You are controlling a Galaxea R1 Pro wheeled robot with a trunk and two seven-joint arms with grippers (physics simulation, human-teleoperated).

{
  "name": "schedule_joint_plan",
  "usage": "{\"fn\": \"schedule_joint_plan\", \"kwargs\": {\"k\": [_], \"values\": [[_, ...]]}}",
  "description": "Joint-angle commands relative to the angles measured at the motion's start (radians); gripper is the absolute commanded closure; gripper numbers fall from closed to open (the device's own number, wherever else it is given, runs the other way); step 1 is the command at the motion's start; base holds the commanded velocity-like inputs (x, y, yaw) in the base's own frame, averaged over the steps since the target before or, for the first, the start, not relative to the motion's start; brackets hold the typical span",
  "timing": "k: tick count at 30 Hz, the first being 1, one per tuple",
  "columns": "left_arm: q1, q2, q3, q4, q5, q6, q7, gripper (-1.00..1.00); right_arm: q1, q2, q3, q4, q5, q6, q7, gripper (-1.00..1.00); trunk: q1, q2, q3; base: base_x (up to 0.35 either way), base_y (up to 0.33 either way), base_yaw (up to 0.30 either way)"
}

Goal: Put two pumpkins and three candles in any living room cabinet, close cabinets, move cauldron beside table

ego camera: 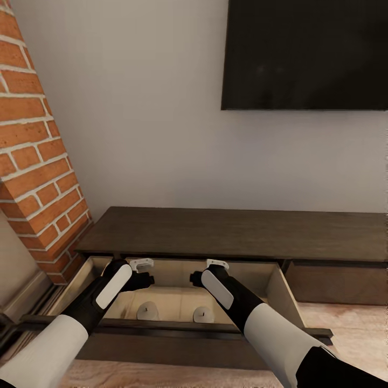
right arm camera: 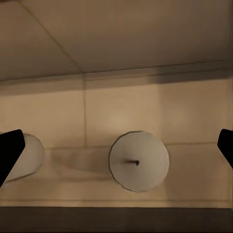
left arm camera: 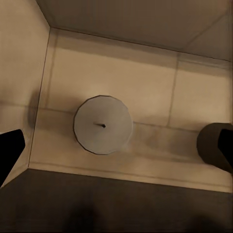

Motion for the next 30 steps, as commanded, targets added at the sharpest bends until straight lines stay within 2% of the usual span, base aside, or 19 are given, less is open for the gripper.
{"fn": "schedule_joint_plan", "kwargs": {"k": [1, 24, 30], "values": [[-0.001, 0.001, -0.004, -0.002, 0.011, 0.0, 0.01, -1.0, -0.001, 0.0, 0.002, -0.001, -0.005, 0.003, -0.007, -1.0, -0.001, 0.0, 0.003, -0.22, 0.0, 0.0], [-0.001, 0.001, -0.004, -0.003, 0.011, 0.0, 0.01, -1.0, -0.001, 0.0, 0.002, -0.002, -0.005, 0.002, -0.005, -1.0, -0.011, 0.005, 0.092, -0.026, 0.0, 0.0], [-0.001, 0.0, -0.004, -0.003, 0.011, 0.0, 0.01, -1.0, -0.001, 0.0, 0.002, -0.002, -0.005, 0.002, -0.005, -1.0, -0.014, 0.007, 0.116, -0.158, 0.026, -0.021]]}}
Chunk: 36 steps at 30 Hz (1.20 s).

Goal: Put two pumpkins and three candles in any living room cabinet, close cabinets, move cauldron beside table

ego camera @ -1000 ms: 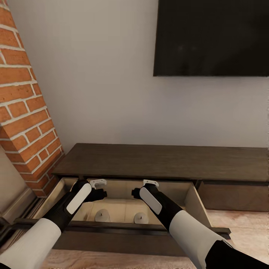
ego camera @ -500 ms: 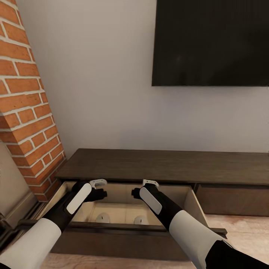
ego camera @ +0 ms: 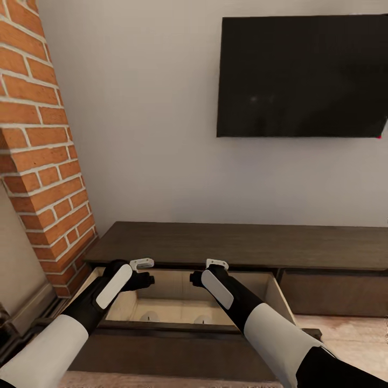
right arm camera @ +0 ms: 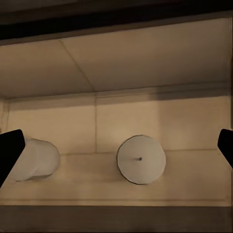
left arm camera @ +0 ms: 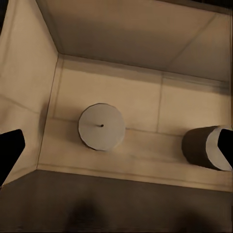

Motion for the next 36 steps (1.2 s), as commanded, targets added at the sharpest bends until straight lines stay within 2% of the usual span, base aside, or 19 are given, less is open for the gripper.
{"fn": "schedule_joint_plan", "kwargs": {"k": [1, 12, 25, 33, 36], "values": [[-0.001, 0.001, -0.004, -0.002, 0.011, 0.0, 0.01, -1.0, -0.001, 0.0, 0.002, -0.001, -0.005, 0.002, -0.007, -1.0, -0.001, 0.0, 0.003, -0.269, 0.066, -0.132], [-0.001, -0.004, -0.004, -0.001, 0.011, 0.0, 0.011, -1.0, 0.0, 0.0, 0.001, -0.001, -0.005, 0.002, 0.02, -1.0, -0.006, 0.002, 0.055, -0.263, 0.067, -0.189], [-0.001, -0.007, -0.004, -0.002, 0.01, 0.0, 0.011, -1.0, 0.0, 0.0, 0.001, -0.001, -0.005, 0.003, 0.025, -1.0, -0.012, 0.005, 0.107, -0.015, 0.003, -0.032], [-0.001, -0.008, -0.004, -0.002, 0.011, 0.0, 0.011, -1.0, 0.0, 0.0, 0.0, -0.001, -0.005, 0.003, 0.026, -1.0, -0.015, 0.007, 0.143, -0.004, 0.0, -0.211], [-0.001, -0.008, -0.004, -0.002, 0.011, 0.0, 0.011, -1.0, 0.0, 0.0, 0.0, -0.001, -0.005, 0.003, 0.026, -1.0, -0.027, 0.028, 0.154, -0.088, 0.018, -0.253]]}}
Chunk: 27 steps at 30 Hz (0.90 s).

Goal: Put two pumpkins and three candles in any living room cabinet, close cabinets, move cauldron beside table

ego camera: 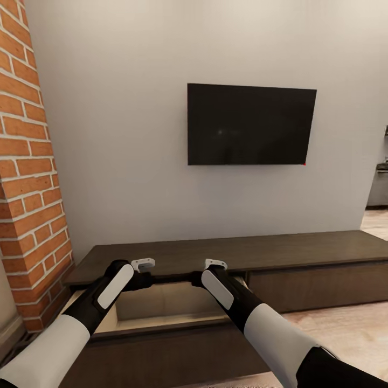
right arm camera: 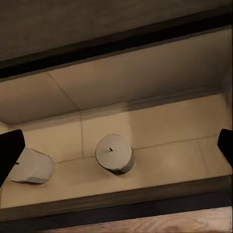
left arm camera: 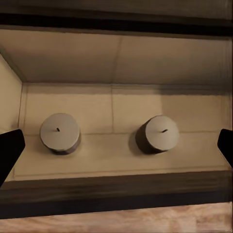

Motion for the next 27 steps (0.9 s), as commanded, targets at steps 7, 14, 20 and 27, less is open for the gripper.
{"fn": "schedule_joint_plan", "kwargs": {"k": [7, 14, 20, 27], "values": [[-0.001, 0.001, -0.004, -0.002, 0.01, 0.0, 0.01, -1.0, -0.001, 0.0, 0.003, 0.0, -0.006, 0.001, -0.007, -1.0, -0.027, 0.049, 0.026, -0.241, 0.098, -0.261], [-0.001, 0.001, -0.003, -0.003, 0.011, 0.0, 0.011, -1.0, -0.001, 0.0, 0.003, 0.0, -0.006, 0.001, -0.007, -1.0, -0.054, 0.098, 0.054, -0.271, 0.118, -0.261], [-0.001, 0.0, -0.003, -0.003, 0.01, 0.0, 0.012, -1.0, -0.001, 0.0, 0.003, 0.0, -0.006, 0.002, -0.007, -1.0, -0.077, 0.14, 0.079, -0.076, 0.033, -0.255], [-0.001, 0.0, -0.004, -0.003, 0.011, 0.0, 0.013, -1.0, -0.001, 0.0, 0.003, 0.001, -0.006, 0.001, -0.006, -1.0, -0.104, 0.189, 0.107, -0.009, 0.004, -0.248]]}}
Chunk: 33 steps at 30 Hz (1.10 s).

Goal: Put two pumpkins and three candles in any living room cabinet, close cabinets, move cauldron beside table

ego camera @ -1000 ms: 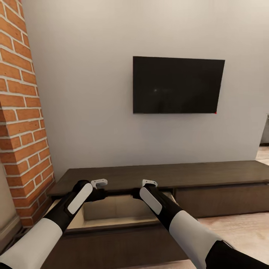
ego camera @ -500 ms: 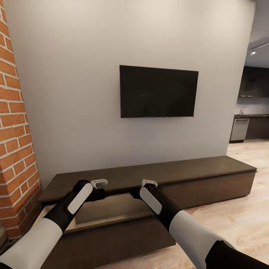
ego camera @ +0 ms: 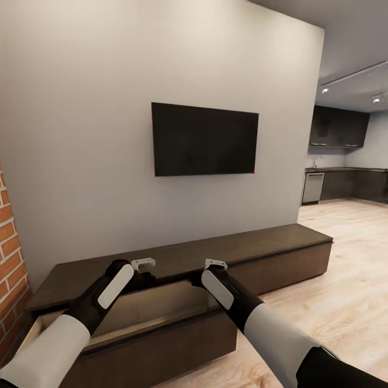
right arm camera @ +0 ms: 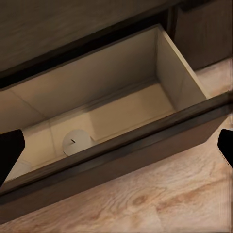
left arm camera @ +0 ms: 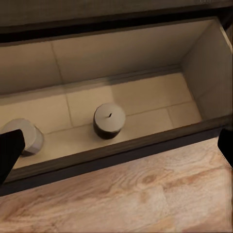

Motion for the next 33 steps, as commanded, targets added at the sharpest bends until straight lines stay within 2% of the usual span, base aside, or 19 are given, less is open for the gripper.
{"fn": "schedule_joint_plan", "kwargs": {"k": [1, 12, 24, 33], "values": [[-0.001, 0.001, -0.004, -0.002, 0.011, 0.0, 0.01, -1.0, -0.001, 0.0, 0.003, 0.0, -0.006, 0.002, -0.007, -1.0, -0.004, 0.007, 0.003, -0.002, 0.001, -0.246], [-0.001, 0.001, -0.003, -0.003, 0.011, 0.0, 0.008, -1.0, -0.001, 0.0, 0.003, 0.0, -0.006, 0.001, -0.006, -1.0, -0.046, 0.084, 0.048, 0.0, 0.0, -0.245], [-0.001, 0.003, -0.003, -0.009, 0.011, 0.001, 0.002, -1.0, -0.001, 0.0, 0.003, 0.0, -0.006, 0.001, -0.006, -1.0, -0.046, 0.084, 0.059, 0.0, 0.0, -0.239], [0.001, 0.004, -0.003, -0.036, 0.011, 0.001, 0.004, -1.0, -0.001, 0.0, 0.003, -0.003, -0.006, 0.001, -0.006, -1.0, -0.046, 0.084, 0.061, -0.042, 0.0, -0.051]]}}
